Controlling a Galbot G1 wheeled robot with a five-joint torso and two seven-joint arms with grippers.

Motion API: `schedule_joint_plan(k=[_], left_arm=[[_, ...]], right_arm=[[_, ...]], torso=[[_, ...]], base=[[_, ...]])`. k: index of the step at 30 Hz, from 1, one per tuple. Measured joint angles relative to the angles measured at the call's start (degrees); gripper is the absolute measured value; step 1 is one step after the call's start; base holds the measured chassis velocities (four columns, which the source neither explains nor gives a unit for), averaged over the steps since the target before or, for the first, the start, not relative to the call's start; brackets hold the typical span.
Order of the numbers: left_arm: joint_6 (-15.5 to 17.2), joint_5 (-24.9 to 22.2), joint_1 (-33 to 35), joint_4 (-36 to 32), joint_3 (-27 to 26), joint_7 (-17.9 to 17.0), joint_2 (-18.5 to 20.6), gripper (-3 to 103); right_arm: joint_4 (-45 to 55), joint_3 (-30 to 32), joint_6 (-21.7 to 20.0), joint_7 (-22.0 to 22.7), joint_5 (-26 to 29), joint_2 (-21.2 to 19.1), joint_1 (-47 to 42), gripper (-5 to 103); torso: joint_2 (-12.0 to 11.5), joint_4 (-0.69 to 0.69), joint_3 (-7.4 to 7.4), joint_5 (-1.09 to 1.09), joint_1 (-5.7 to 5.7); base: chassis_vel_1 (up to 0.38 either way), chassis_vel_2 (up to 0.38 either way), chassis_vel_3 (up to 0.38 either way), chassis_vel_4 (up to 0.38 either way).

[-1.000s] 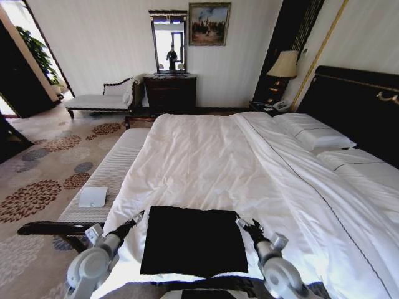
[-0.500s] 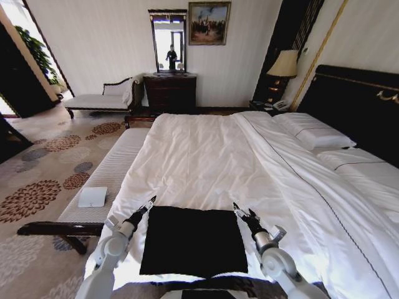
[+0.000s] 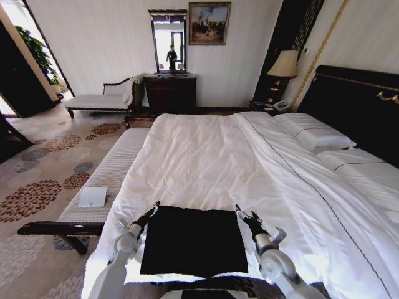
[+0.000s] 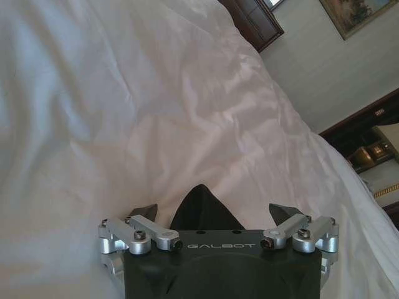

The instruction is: Fold the clothes on the bed.

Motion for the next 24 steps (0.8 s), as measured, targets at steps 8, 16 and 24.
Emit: schedule_joint_plan(k=[8, 16, 24], left_arm=[[-0.7, -0.1, -0.1, 0.0, -0.4, -0.1, 0.5, 82], [-0.8, -1.0, -0.5, 0.6, -0.4, -0.5, 0.4, 50], [-0.4, -1.0, -0.5, 0.7, -0.3, -1.0, 0.4, 23]], right_arm=[[-0.4, -0.3, -0.7, 1.2, 0.0, 0.4, 0.3, 100], [-0.9, -0.6, -1.2, 2.0, 0.0, 0.6, 1.0, 100], [-0.9, -0.4, -1.3, 2.3, -0.2, 0.4, 0.7, 100]], torso=[[0.0, 0.0, 0.0, 0.0, 0.0], [0.0, 0.0, 0.0, 0.0, 0.0], [0.0, 0.0, 0.0, 0.0, 0.0]], base=[[0.0, 0.0, 0.0, 0.0], [0.0, 0.0, 0.0, 0.0], [0.0, 0.0, 0.0, 0.0]])
